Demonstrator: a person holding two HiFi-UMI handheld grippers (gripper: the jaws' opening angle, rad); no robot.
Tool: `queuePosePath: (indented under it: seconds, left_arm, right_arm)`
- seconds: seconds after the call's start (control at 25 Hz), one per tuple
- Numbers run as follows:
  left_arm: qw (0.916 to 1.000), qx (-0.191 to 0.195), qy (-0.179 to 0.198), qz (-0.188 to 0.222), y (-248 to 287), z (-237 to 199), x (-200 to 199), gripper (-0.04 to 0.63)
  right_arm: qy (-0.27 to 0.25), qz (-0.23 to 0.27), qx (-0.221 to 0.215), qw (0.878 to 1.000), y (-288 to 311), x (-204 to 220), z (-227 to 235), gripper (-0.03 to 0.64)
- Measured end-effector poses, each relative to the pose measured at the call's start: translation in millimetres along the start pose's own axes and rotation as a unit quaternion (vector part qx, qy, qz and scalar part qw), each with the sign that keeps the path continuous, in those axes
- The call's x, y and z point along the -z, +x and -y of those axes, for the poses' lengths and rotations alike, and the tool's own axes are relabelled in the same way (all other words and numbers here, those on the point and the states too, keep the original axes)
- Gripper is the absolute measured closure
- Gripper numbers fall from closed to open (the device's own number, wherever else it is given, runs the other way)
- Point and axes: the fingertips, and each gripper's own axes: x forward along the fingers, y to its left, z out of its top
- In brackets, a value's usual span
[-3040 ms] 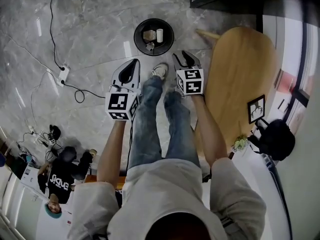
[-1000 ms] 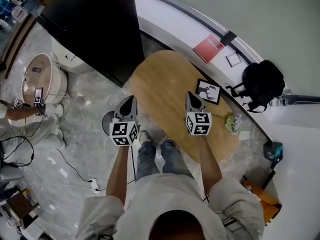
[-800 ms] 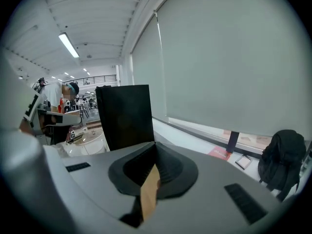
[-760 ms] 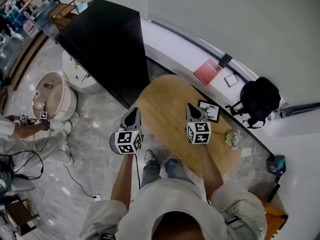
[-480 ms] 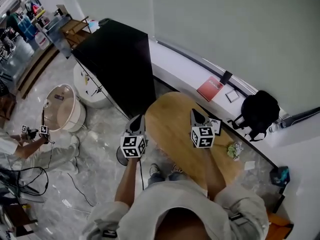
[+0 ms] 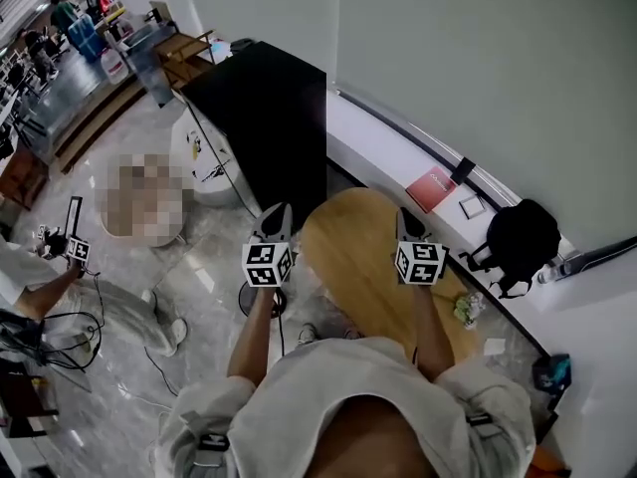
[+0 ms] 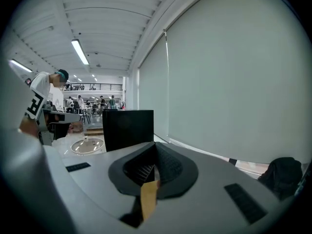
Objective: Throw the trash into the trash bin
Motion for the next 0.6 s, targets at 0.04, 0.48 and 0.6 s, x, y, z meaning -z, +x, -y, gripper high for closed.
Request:
queuePosePath:
  seconds: [0.04, 0.48, 0.6]
  left_arm:
    - [1.0, -0.002, 0.0, 0.002, -2, -1, -2, 0.577]
    - [0.9999, -0.007, 0.004, 0.013, -16, -3, -13, 0.578]
    - [0.9999, -0.007, 0.006, 0.013, -17, -1, -13, 0.578]
  right_arm:
    - [-0.001, 0.002, -0.001, 1.0, 0, -2, -2, 0.588]
    - [-0.001, 0.012, -0.022, 1.0, 3, -10, -26, 0.588]
    - [-0.002, 0.01, -0.025, 1.0, 2, -7, -28, 0.588]
